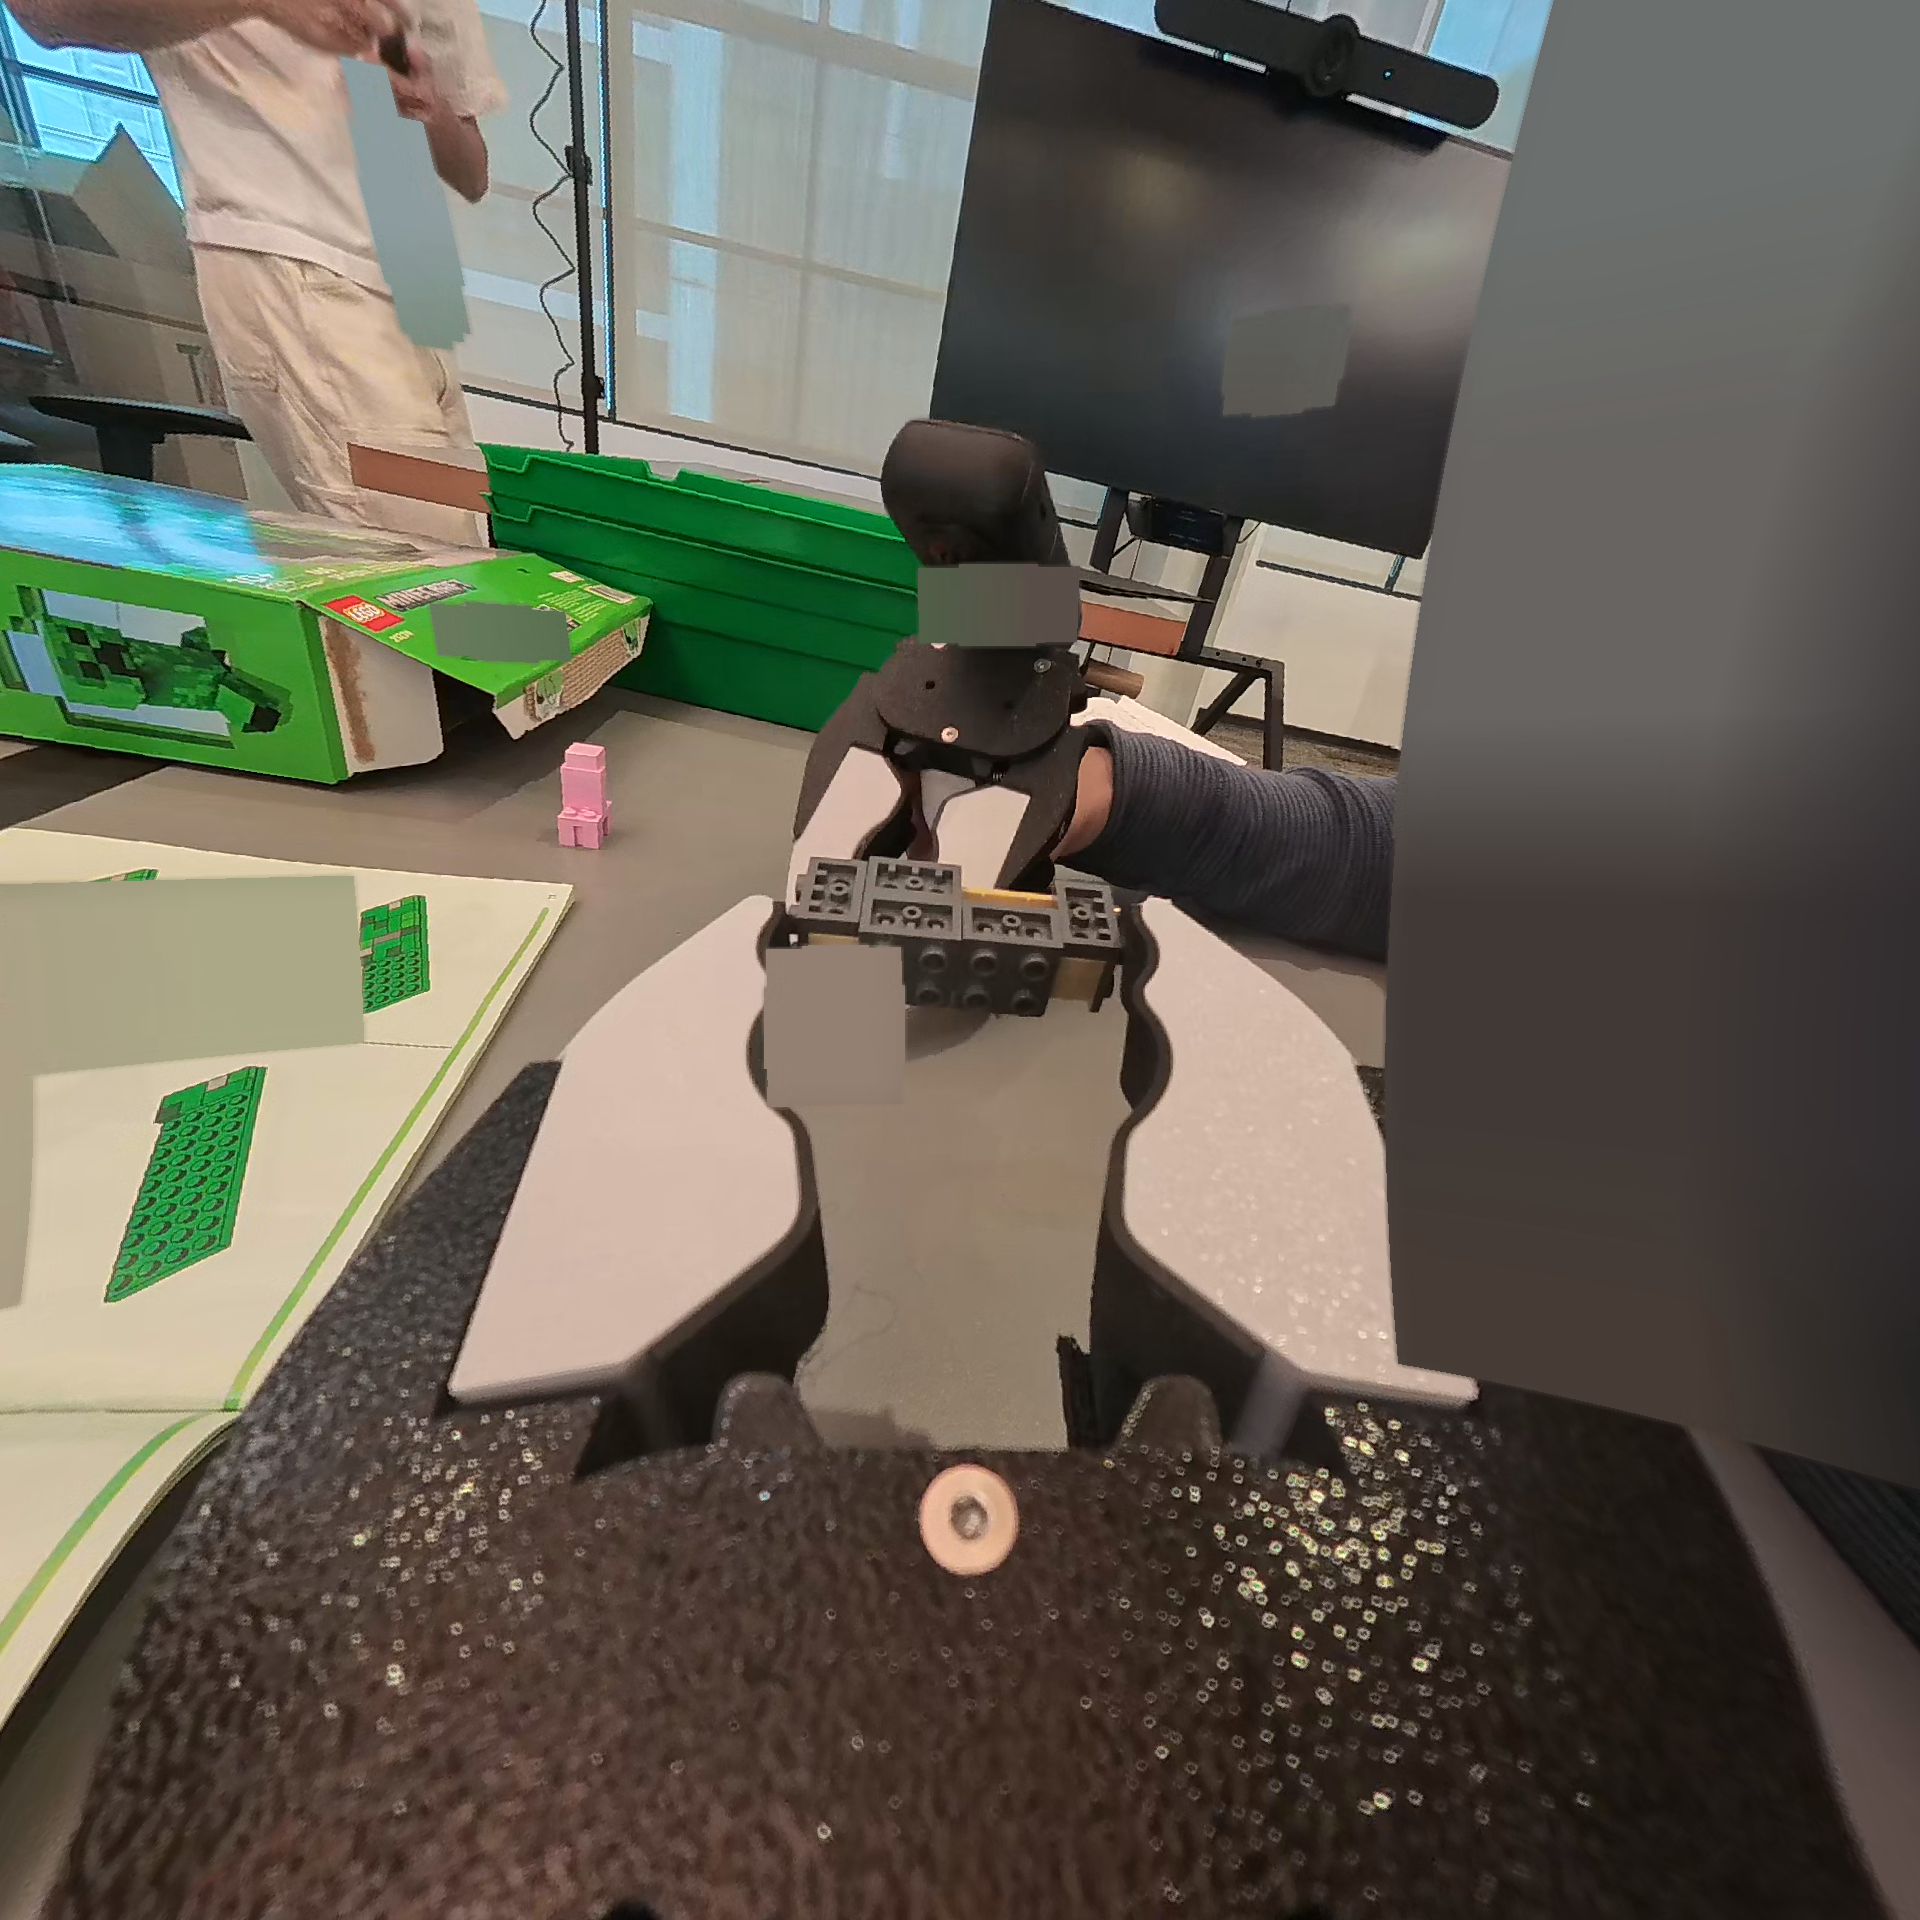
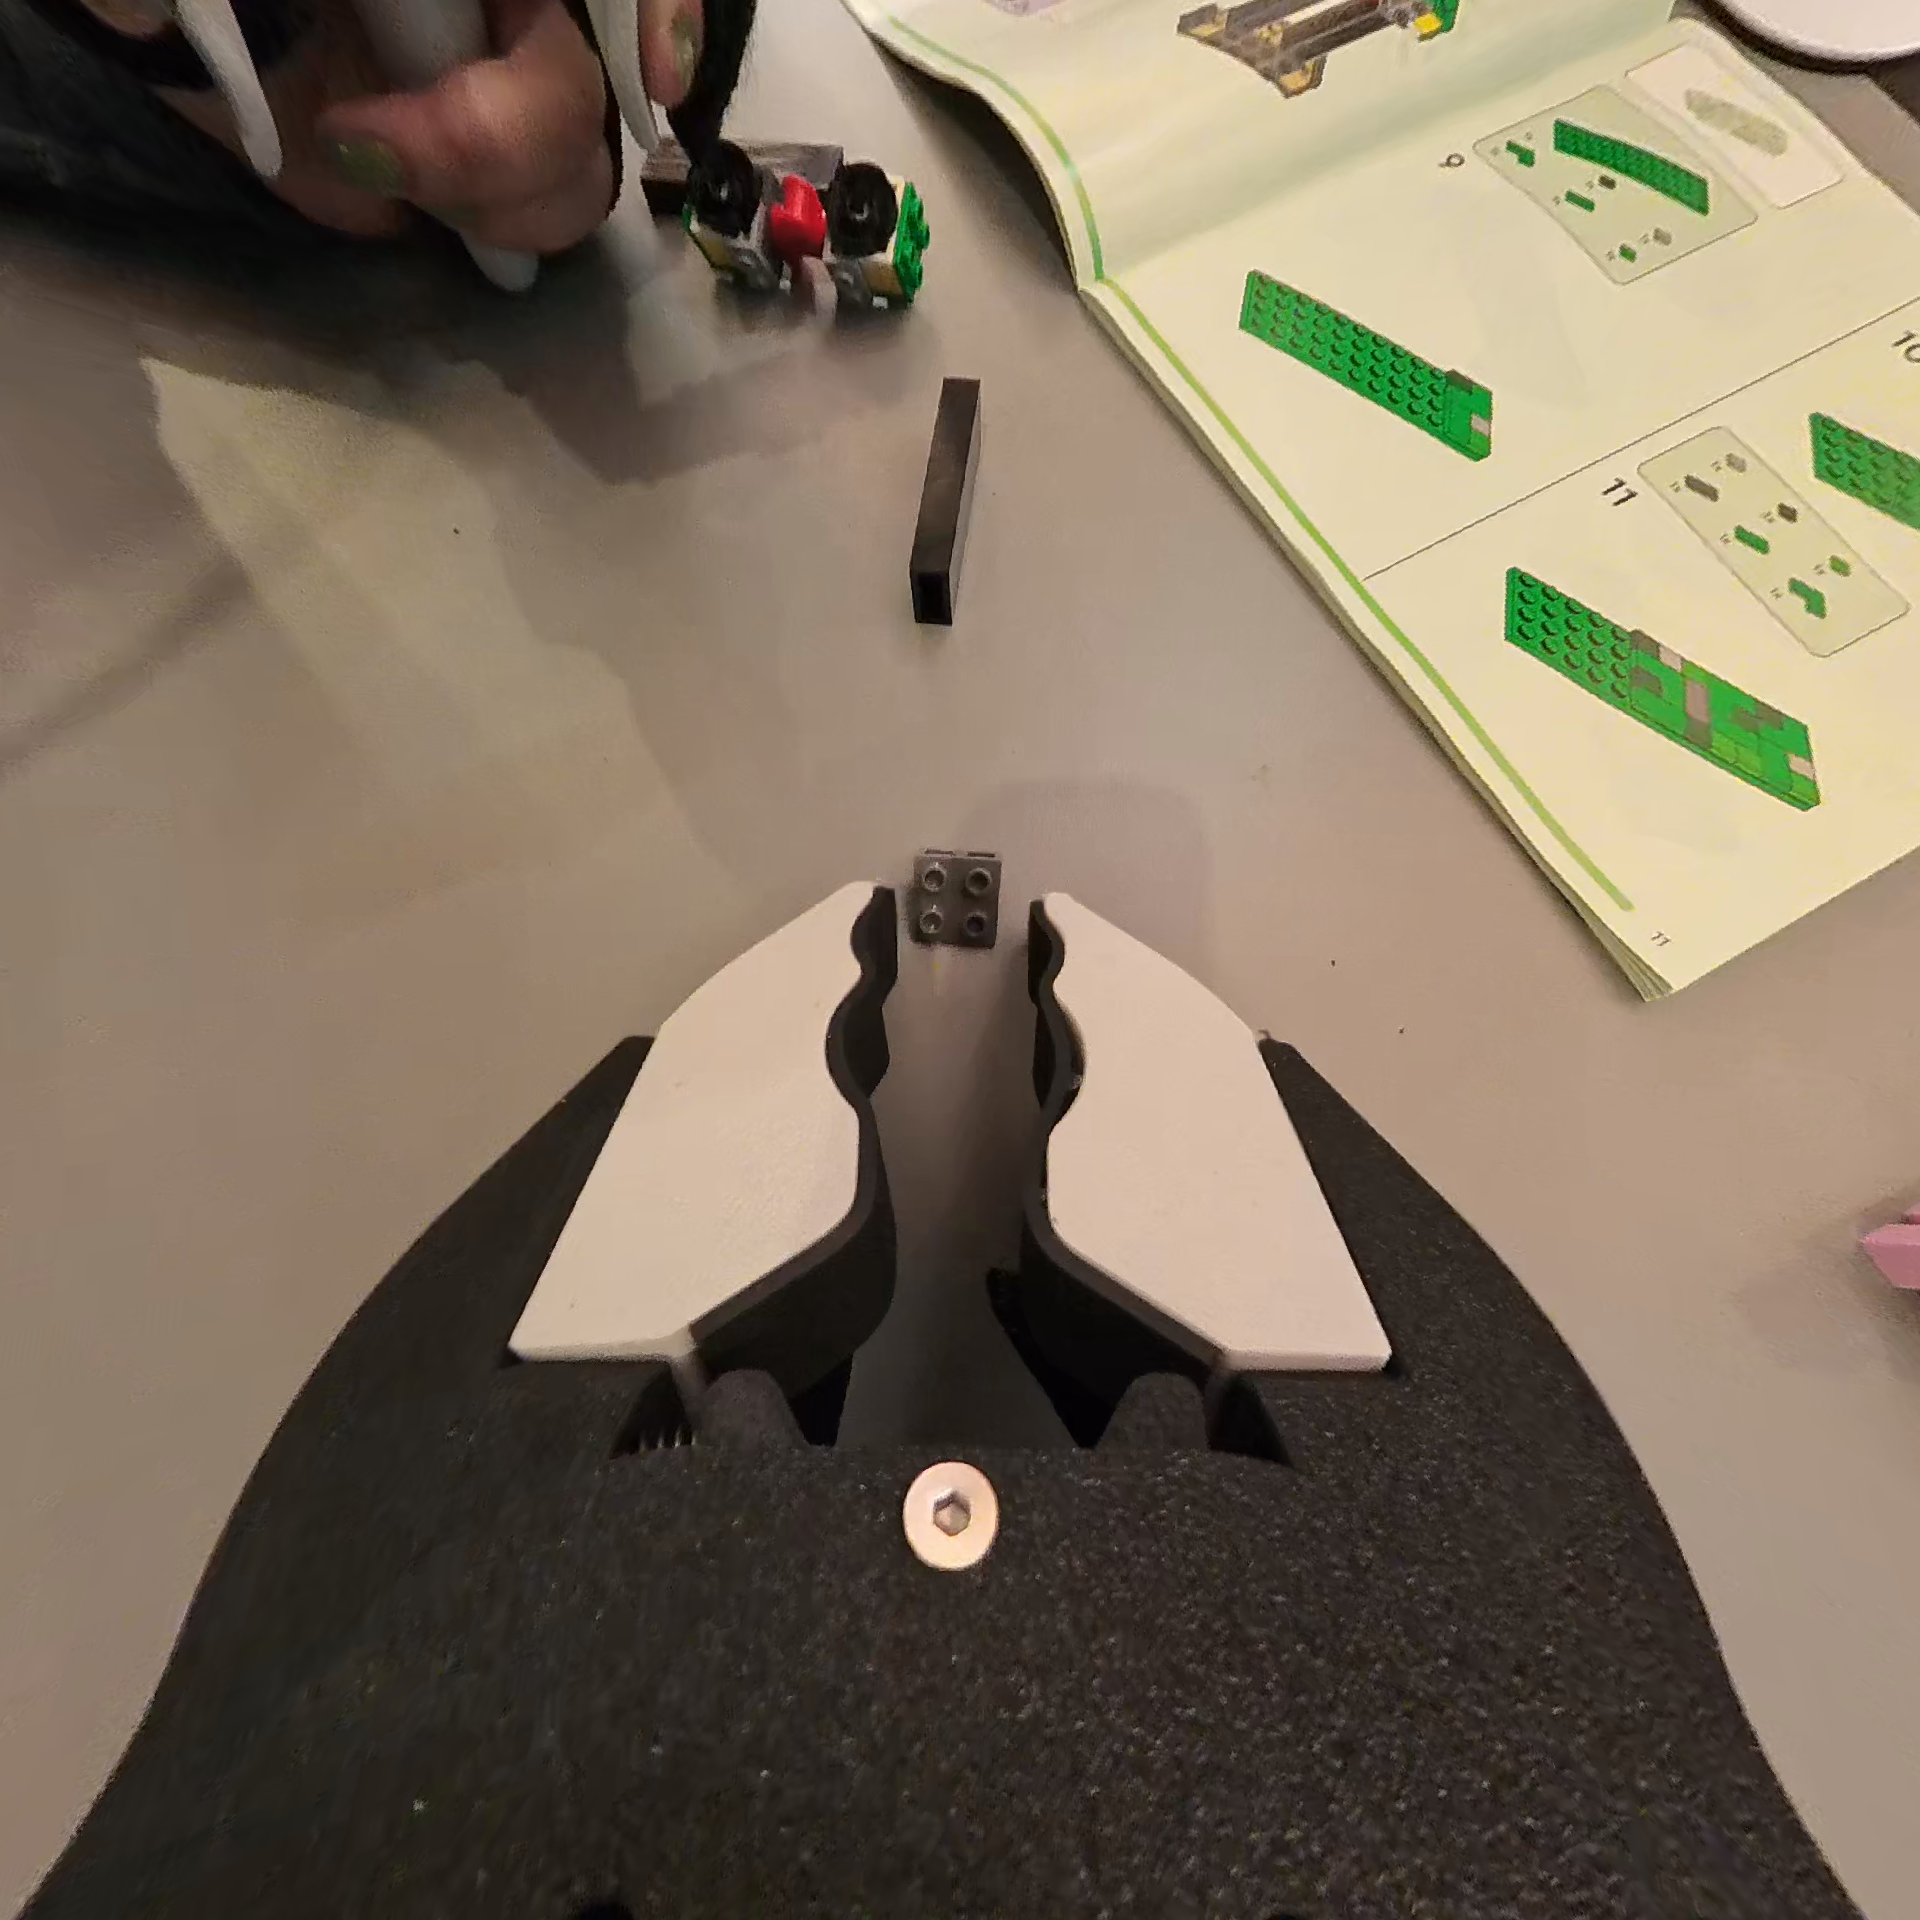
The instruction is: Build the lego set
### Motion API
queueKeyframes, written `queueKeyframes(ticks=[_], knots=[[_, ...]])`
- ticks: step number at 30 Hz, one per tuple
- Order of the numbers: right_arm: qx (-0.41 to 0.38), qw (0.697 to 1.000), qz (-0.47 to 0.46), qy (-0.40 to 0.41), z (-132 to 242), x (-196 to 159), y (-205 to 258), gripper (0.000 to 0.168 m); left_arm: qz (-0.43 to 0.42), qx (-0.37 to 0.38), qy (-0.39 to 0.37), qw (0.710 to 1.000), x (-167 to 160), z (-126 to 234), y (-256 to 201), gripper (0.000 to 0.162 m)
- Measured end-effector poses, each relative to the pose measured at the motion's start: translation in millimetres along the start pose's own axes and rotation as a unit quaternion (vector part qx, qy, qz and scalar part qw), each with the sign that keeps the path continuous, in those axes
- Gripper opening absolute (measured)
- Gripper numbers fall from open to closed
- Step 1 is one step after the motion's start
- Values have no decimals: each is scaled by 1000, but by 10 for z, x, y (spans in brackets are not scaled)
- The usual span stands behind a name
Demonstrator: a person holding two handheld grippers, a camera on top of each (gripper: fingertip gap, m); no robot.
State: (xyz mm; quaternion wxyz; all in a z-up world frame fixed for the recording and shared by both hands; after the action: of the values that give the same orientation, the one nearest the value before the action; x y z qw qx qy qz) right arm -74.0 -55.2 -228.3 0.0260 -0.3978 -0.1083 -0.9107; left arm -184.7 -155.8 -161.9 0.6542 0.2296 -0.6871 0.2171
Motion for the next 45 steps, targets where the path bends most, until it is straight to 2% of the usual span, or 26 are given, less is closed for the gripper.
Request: queueKeyframes(ticks=[7,13,16,19,26,30,39,45], knots=[[45,999,6,12,-8,-20,114,16,1,0,0,1000,-1,-1,2,61],[21,999,48,12,44,70,126,18,4,-1,0,1000,0,0,3,61],[17,995,85,46,15,88,139,18,5,-2,0,1000,0,1,3,61],[9,988,129,79,-41,65,144,19,4,-3,1,1000,-1,0,0,61],[-6,977,193,84,-69,182,157,17,1,-3,4,1000,-6,-7,-4,61],[1,963,238,128,-68,203,156,11,1,-5,5,1000,-7,-10,-8,61],[57,934,278,220,-130,232,111,14,-6,-8,10,1000,-13,-18,-27,61],[57,927,292,229,-175,220,115,13,-6,-9,10,1000,-14,-20,-28,61]])
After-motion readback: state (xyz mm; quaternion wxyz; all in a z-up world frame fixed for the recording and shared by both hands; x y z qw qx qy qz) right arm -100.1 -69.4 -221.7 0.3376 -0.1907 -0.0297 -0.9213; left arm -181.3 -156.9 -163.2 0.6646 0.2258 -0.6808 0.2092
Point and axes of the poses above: each gripper's, where its closed fingertips meet, z back along the fingers, x out of its top, y = z × x across the jaws, the point moved 4 cm from there along z, back along the fingers, and after that the axes turned 11 degrees about -z, right-handed, at the moved point
